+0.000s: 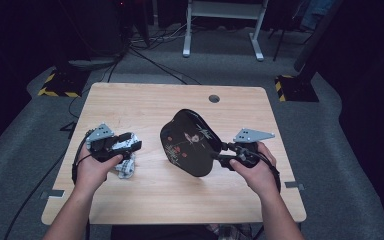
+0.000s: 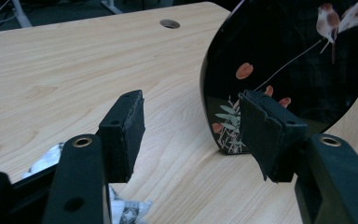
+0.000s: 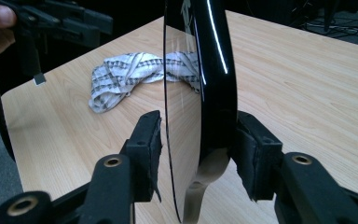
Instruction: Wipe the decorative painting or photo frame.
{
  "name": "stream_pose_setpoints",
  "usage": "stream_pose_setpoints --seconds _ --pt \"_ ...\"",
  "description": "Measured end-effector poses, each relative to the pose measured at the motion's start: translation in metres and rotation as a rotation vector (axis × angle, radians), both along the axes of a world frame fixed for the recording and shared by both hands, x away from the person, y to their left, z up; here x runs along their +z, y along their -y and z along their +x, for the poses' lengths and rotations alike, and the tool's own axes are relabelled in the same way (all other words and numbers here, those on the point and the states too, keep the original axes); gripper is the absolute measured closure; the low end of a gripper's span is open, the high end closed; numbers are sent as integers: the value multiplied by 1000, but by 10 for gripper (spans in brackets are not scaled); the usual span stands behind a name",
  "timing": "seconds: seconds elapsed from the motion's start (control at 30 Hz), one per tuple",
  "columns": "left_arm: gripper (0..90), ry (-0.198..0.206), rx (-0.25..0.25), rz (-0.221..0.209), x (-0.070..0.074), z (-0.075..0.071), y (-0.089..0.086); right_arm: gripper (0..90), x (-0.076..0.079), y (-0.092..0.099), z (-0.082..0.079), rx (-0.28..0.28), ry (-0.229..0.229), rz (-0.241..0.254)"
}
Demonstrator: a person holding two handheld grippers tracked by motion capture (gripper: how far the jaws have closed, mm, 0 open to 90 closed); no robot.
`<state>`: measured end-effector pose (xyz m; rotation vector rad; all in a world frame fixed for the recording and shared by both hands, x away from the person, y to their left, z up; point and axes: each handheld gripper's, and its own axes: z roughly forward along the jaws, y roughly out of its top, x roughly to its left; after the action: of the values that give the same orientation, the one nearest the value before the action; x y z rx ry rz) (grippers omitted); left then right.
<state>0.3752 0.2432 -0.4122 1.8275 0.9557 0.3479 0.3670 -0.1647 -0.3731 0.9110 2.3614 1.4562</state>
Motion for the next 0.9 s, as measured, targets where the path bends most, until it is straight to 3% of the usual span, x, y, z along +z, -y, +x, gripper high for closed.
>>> stream_pose_setpoints --seconds 0.37,0.57,0.9 --pt "415 -20 -65 36 -15 13 32 543 5 6 -11 -53 14 6" --pt "407 -37 -64 -4 -25 23 41 547 4 6 -15 -84 12 -2" --pt "344 -56 -68 -21 -40 36 55 563 2 3 -18 -122 9 -19"
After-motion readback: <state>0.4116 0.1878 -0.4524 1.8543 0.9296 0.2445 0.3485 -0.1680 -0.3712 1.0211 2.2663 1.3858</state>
